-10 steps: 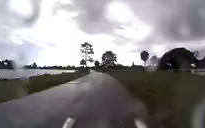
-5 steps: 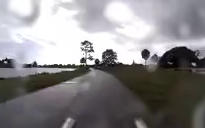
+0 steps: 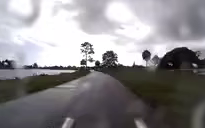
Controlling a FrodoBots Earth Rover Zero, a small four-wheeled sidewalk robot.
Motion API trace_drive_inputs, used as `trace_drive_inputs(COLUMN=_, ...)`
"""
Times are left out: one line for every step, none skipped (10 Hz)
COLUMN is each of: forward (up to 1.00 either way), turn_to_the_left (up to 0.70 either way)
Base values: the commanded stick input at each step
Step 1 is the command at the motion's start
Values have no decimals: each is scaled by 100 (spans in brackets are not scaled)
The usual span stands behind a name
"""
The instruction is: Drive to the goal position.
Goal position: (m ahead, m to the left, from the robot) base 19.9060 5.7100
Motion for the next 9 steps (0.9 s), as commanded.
trace_drive_inputs(forward=100, turn_to_the_left=0)
trace_drive_inputs(forward=100, turn_to_the_left=0)
trace_drive_inputs(forward=100, turn_to_the_left=0)
trace_drive_inputs(forward=100, turn_to_the_left=0)
trace_drive_inputs(forward=100, turn_to_the_left=0)
trace_drive_inputs(forward=100, turn_to_the_left=0)
trace_drive_inputs(forward=100, turn_to_the_left=0)
trace_drive_inputs(forward=100, turn_to_the_left=0)
trace_drive_inputs(forward=100, turn_to_the_left=0)
